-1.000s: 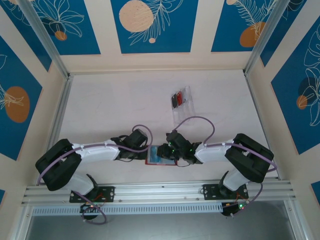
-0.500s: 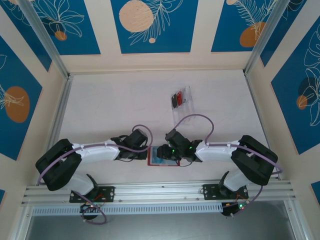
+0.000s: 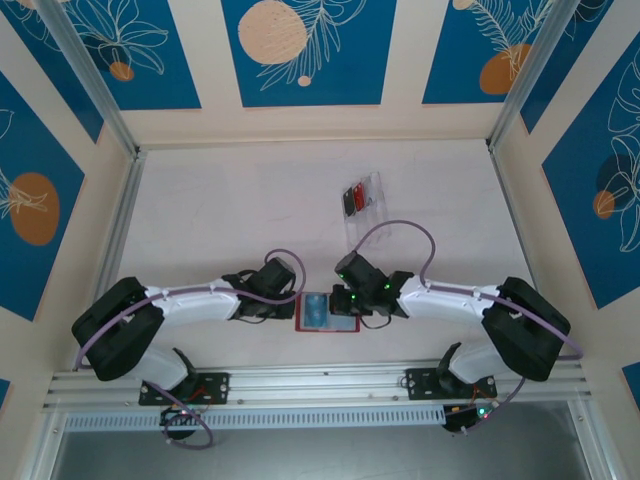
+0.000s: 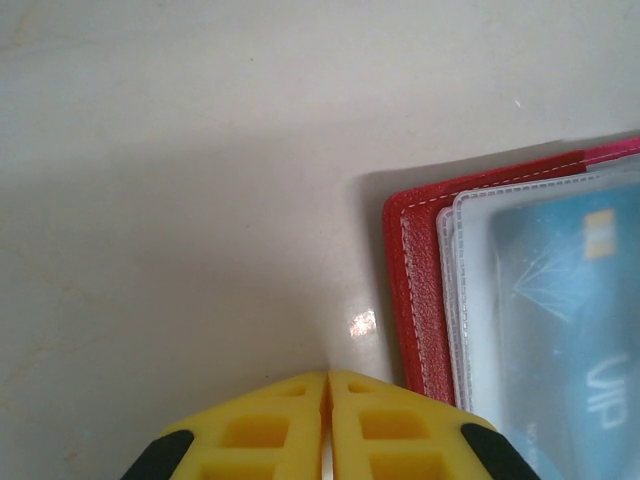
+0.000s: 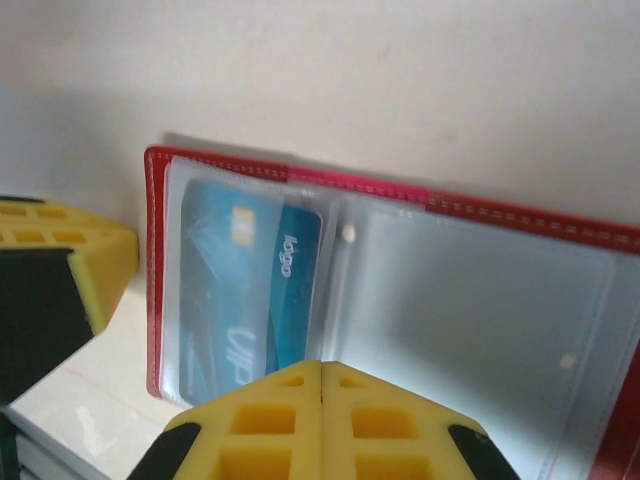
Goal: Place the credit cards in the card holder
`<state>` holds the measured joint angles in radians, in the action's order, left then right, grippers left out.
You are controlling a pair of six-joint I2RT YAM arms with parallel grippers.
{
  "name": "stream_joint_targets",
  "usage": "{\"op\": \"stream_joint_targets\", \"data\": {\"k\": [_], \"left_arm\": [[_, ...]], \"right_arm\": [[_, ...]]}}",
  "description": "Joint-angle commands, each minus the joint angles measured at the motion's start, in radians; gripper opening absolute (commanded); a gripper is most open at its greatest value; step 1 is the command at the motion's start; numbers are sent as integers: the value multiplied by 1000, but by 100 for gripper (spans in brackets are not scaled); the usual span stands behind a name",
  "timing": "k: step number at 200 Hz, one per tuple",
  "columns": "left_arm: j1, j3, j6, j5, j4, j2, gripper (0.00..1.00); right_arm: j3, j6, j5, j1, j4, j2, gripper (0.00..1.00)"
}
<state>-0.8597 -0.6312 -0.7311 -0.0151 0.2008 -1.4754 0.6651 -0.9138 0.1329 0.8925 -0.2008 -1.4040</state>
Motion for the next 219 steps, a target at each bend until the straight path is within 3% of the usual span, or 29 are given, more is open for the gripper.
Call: {"op": "stream_joint_targets", "data": {"k": [1,92,179,219], "left_arm": [[-13,8,12,-19,-68,-57,9],[-58,-53,25,-19,-60,-101,9],[-101,-80,1,-13,-83,-149,9],[-98,-63,-27,40,-42,-122,9]], "right_arm": [[48,34,24,-3,-71,-42,0],[90,34,-12,14,-42,-140,0],[93,-18,-108,47,109,-203,0],[155,54,5,27,-96,-144,4]]}}
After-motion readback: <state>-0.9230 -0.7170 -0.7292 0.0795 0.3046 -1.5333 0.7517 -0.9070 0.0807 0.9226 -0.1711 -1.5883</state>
